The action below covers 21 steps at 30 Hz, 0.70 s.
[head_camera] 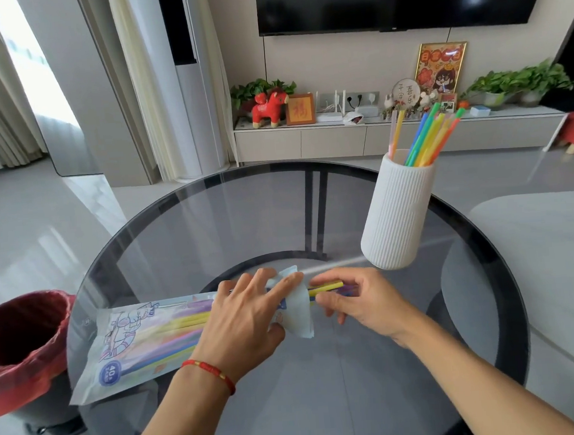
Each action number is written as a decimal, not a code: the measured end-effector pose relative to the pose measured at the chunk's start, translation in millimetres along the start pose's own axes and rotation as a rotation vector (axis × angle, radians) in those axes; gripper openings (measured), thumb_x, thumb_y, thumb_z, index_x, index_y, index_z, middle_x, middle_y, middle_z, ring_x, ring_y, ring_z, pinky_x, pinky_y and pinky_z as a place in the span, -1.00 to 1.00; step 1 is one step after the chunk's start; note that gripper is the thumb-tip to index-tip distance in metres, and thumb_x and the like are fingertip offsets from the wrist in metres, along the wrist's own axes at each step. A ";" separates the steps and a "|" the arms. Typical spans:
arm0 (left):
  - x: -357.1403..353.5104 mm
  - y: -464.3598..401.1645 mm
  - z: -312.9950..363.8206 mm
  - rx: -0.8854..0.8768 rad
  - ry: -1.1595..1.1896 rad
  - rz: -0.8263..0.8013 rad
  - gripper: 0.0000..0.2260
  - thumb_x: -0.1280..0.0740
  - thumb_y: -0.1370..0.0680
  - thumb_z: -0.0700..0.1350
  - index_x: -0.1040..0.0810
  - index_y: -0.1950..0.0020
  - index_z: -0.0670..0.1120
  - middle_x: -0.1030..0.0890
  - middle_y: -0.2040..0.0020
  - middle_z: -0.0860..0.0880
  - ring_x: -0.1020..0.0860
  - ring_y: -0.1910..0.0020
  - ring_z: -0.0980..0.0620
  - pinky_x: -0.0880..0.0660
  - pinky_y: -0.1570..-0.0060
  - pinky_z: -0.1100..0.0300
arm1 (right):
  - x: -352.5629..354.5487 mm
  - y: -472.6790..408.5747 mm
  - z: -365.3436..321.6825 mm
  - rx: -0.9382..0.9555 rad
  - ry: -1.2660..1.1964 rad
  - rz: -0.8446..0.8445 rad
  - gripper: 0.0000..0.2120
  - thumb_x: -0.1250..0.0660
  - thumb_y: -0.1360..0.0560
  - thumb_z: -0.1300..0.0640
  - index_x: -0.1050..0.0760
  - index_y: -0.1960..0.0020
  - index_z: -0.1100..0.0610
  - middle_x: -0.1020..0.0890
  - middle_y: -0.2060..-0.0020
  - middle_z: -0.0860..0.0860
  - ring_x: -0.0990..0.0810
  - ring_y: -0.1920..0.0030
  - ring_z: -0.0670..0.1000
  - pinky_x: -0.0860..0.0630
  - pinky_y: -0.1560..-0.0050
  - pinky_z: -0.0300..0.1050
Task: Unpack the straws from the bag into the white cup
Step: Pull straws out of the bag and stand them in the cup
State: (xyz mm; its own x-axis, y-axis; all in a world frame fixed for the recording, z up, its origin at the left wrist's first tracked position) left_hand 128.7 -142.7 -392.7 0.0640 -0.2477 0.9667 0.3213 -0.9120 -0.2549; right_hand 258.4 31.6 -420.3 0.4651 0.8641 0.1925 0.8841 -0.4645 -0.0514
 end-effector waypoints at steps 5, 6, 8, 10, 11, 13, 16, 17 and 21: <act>0.5 5.7 -1.6 0.031 -0.042 0.010 -0.13 -0.31 -0.36 -0.08 0.05 -0.56 0.29 -0.45 -0.29 0.03 -0.50 -0.07 -0.09 -0.43 0.02 -0.01 | 8.2 -3.8 -8.3 0.000 -0.106 0.100 -0.83 -0.50 -0.53 0.36 -0.78 0.03 0.12 -0.73 0.35 0.12 -0.67 0.37 0.02 -0.64 0.31 -0.19; -0.1 7.5 -3.7 0.044 -0.049 0.011 -0.12 -0.31 -0.37 -0.08 0.09 -0.55 0.30 -0.43 -0.31 0.03 -0.49 -0.06 -0.09 -0.42 0.01 -0.01 | 17.6 -1.8 -9.9 -0.015 -0.146 0.099 -0.87 -0.51 -0.51 0.34 -0.78 0.01 0.17 -0.73 0.33 0.17 -0.68 0.36 0.03 -0.65 0.27 -0.19; -0.7 9.6 -8.5 0.060 -0.054 0.009 -0.19 -0.29 -0.41 -0.08 0.04 -0.55 0.30 -0.41 -0.36 0.02 -0.47 -0.08 -0.10 -0.41 0.00 -0.02 | 34.4 2.8 -9.2 -0.046 -0.249 0.086 -0.83 -0.55 -0.45 0.24 -0.77 -0.02 0.26 -0.71 0.30 0.22 -0.68 0.34 0.02 -0.66 0.26 -0.21; 0.0 9.5 -11.3 0.073 -0.049 0.019 -0.26 -0.29 -0.43 -0.14 -0.11 -0.53 0.27 -0.43 -0.35 0.01 -0.48 -0.05 -0.11 -0.41 0.03 -0.01 | 43.1 6.8 -7.8 -0.090 -0.357 0.102 -0.80 -0.54 -0.40 0.19 -0.77 0.02 0.26 -0.69 0.32 0.20 -0.67 0.36 -0.01 -0.63 0.31 -0.24; 1.0 8.6 -11.3 0.080 -0.041 0.028 -0.28 -0.30 -0.43 -0.18 -0.17 -0.52 0.25 -0.46 -0.32 0.01 -0.49 -0.02 -0.12 -0.41 0.06 -0.01 | 45.3 6.8 -6.7 -0.099 -0.414 0.125 -0.83 -0.54 -0.40 0.19 -0.77 0.05 0.25 -0.68 0.33 0.18 -0.66 0.38 -0.02 -0.61 0.35 -0.26; 2.5 6.2 -8.9 0.084 -0.022 0.041 -0.29 -0.30 -0.43 -0.24 -0.22 -0.48 0.26 -0.49 -0.27 0.02 -0.50 0.04 -0.11 -0.40 0.12 0.00 | 43.6 5.6 -7.1 -0.098 -0.542 0.184 -0.86 -0.52 -0.39 0.17 -0.76 0.12 0.23 -0.67 0.33 0.13 -0.64 0.42 -0.04 -0.57 0.42 -0.29; 3.4 2.9 -3.1 0.061 0.000 0.071 -0.27 -0.26 -0.40 -0.30 -0.22 -0.45 0.30 -0.49 -0.22 0.04 -0.48 0.08 -0.08 -0.36 0.16 0.02 | 24.1 0.5 -6.8 -0.108 -0.752 0.304 -0.77 -0.52 -0.37 0.08 -0.66 0.09 0.22 -0.64 0.34 0.04 -0.56 0.46 -0.07 -0.46 0.51 -0.30; 3.7 2.3 -1.1 0.053 0.008 0.081 -0.26 -0.25 -0.40 -0.32 -0.23 -0.45 0.29 -0.49 -0.21 0.03 -0.48 0.07 -0.08 -0.36 0.17 0.02 | 15.5 -0.9 -6.1 -0.123 -0.817 0.345 -0.74 -0.54 -0.35 0.04 -0.62 0.09 0.21 -0.63 0.35 0.02 -0.54 0.48 -0.09 -0.43 0.53 -0.31; 1.9 2.3 6.9 0.017 0.027 0.103 -0.23 -0.27 -0.38 -0.34 -0.24 -0.46 0.27 -0.49 -0.20 0.00 -0.51 0.06 -0.09 -0.40 0.17 -0.01 | -17.0 -5.4 -6.4 -0.174 -0.737 0.343 -0.70 -0.56 -0.35 -0.03 -0.63 0.08 0.17 -0.63 0.33 0.04 -0.43 0.48 -0.12 -0.28 0.57 -0.32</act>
State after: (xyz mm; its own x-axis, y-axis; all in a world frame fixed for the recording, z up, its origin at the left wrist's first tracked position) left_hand 136.1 -143.0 -391.3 0.0718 -0.3484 0.9346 0.3304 -0.8758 -0.3519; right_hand 245.4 18.1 -417.0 0.6712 0.5464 -0.5009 0.6964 -0.6963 0.1736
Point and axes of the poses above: each hand's wrist, its own y-axis away from the middle knuckle, its own x-axis out of the back of the hand, z = x × y, the point moved 3 cm from there along -y, towards the middle knuckle
